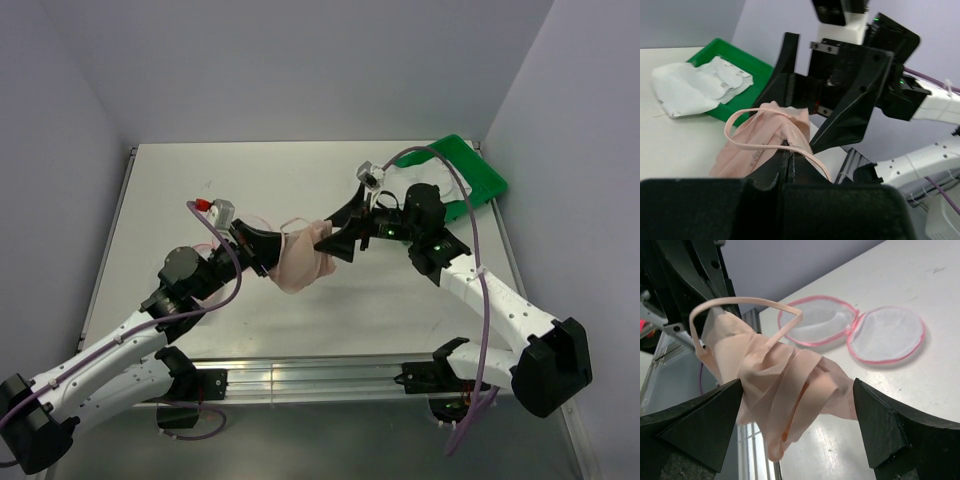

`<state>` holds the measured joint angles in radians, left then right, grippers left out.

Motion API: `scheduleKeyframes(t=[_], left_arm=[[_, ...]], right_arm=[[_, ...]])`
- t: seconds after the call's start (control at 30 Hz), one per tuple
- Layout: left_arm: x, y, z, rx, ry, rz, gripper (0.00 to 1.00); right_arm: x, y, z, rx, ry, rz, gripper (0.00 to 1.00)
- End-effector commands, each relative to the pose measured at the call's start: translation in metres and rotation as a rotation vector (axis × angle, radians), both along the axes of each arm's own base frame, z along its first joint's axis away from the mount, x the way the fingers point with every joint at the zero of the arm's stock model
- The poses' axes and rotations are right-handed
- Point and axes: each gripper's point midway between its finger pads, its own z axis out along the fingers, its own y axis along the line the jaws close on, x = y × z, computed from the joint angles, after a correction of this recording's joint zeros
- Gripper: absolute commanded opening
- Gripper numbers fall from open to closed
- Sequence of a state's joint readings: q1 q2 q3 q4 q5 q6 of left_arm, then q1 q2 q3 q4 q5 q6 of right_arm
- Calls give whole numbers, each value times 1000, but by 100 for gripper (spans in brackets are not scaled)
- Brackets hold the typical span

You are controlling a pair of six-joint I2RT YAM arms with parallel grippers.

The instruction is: Place the bra in the laundry bag and zip it closed

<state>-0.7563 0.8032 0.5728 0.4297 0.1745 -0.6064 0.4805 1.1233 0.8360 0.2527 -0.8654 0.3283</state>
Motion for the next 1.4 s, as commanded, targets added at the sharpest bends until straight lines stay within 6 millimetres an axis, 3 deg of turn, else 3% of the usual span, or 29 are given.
scheduleKeyframes(t=[0.0, 0.1, 0.23, 0.37, 0.5, 0.63, 0.77, 0.93, 1.1, 1.17, 1.2, 1.37], left_arm=[[-24, -8, 26, -65, -96, -130, 0], [-28, -11, 26, -61, -100, -160, 0], [-33, -12, 32, -81, -113, -188, 0], [-42, -16, 38, -90, -126, -247, 0], [-53, -17, 43, -92, -135, -297, 0], [-59, -14, 38, -81, -126, -309, 0], [-57, -3, 33, -64, -110, -250, 0], [-52, 7, 30, -46, -114, -179, 0], [-62, 2, 33, -37, -139, -245, 0], [-66, 0, 34, -31, -148, -271, 0], [-68, 0, 35, -33, -156, -280, 0], [-71, -5, 33, -19, -167, -321, 0]], right_arm=[[-27, 12, 21, 27, -99, 139, 99], [-61, 14, 21, 26, -147, 289, 99], [-80, 14, 18, 71, -141, 369, 100], [-74, 17, 10, 56, -125, 368, 100], [-56, 18, 4, -7, -129, 284, 100], [-56, 15, 9, -3, -147, 250, 100], [-42, 2, 17, -20, -179, 89, 100], [-61, -13, 36, 31, -258, 61, 100], [-65, -16, 39, 22, -297, 70, 100], [-68, -12, 47, 33, -305, 117, 100], [-79, -9, 53, 52, -309, 192, 100], [-80, 19, 38, 11, -238, 272, 100]])
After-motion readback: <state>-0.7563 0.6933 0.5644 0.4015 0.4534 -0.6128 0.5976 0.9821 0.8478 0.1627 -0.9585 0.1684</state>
